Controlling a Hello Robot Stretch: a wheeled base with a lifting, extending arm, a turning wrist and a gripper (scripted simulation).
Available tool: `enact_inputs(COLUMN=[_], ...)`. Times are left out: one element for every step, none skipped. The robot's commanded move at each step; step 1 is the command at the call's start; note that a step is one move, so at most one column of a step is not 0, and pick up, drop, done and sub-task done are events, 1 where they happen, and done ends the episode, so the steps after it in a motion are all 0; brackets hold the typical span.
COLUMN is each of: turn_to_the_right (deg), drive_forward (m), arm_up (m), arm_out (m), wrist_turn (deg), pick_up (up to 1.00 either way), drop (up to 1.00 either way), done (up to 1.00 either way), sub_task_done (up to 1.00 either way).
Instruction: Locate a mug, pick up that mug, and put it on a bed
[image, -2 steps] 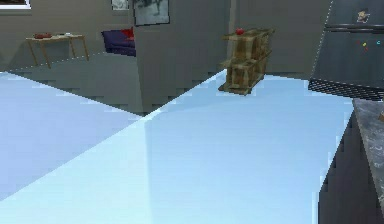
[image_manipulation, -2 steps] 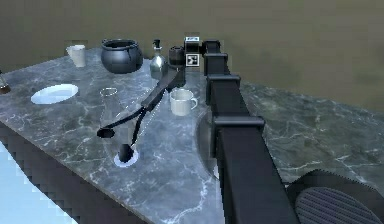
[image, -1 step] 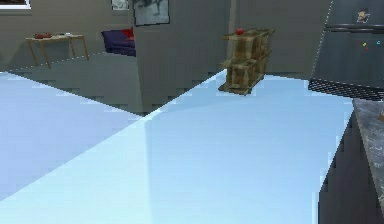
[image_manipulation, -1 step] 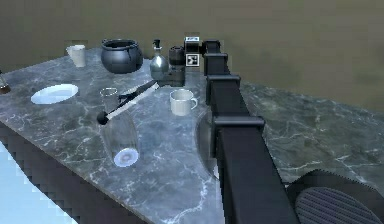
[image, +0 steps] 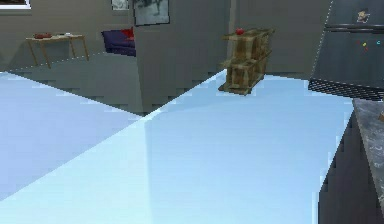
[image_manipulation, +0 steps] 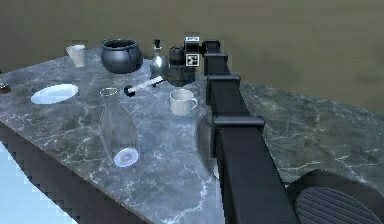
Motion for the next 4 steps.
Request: enact_inputs(turn_to_the_right=[0.0,0.0,0.0,0.0], drive_forward=[0.00,0.00,0.00,0.00], arm_up=[0.00,-0.16,0.00,0.10], arm_out=[0.00,0.00,0.00,0.00], wrist_turn=[45.0,0.0,0.0,0.0], pick_up=[0.00,0.00,1.00,0.00], drop=[0.00,0.00,0.00,0.00], done=[0.00,0.00,0.00,0.00], sub_task_done=[0.00,0.00,0.00,0.00])
